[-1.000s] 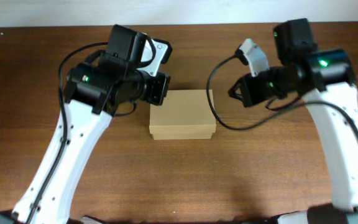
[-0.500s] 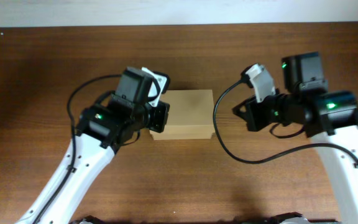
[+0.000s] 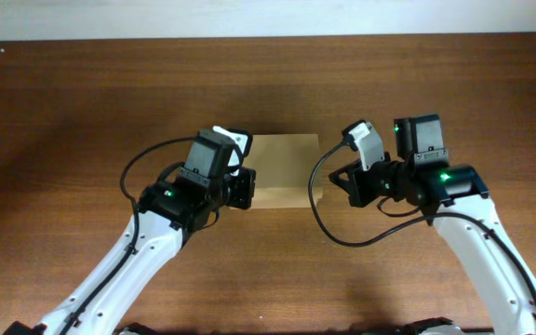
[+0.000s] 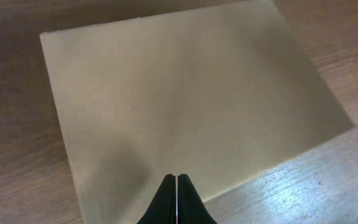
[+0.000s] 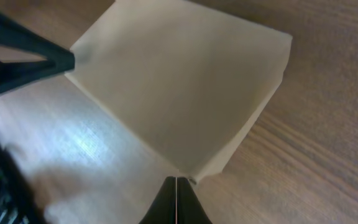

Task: Pack container

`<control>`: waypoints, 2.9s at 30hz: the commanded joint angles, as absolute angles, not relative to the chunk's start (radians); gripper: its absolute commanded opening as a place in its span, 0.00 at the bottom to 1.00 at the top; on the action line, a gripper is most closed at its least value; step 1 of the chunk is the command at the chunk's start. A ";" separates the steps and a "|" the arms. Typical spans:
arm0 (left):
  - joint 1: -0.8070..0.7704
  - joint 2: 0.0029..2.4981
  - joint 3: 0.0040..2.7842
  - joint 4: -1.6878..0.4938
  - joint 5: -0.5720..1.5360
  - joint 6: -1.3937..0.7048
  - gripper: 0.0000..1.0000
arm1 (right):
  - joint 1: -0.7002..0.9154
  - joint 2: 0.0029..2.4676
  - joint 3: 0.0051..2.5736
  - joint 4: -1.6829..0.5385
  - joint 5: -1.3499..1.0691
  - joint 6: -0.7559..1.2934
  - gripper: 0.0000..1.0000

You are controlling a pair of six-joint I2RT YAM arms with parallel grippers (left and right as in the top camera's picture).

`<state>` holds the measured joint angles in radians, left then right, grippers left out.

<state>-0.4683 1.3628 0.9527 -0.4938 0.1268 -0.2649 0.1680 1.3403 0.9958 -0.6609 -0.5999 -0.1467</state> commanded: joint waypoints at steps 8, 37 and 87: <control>-0.469 1.390 0.902 -0.455 0.134 -0.303 0.02 | 0.243 1.408 0.941 -0.540 -0.669 -0.112 0.04; -0.469 1.412 0.890 -0.471 0.134 -0.323 0.02 | 0.294 1.607 0.941 -0.501 -0.617 -0.096 0.04; -0.469 0.596 0.879 -0.826 -0.067 -0.180 0.02 | 0.292 0.600 1.044 -0.925 -0.223 -0.017 0.32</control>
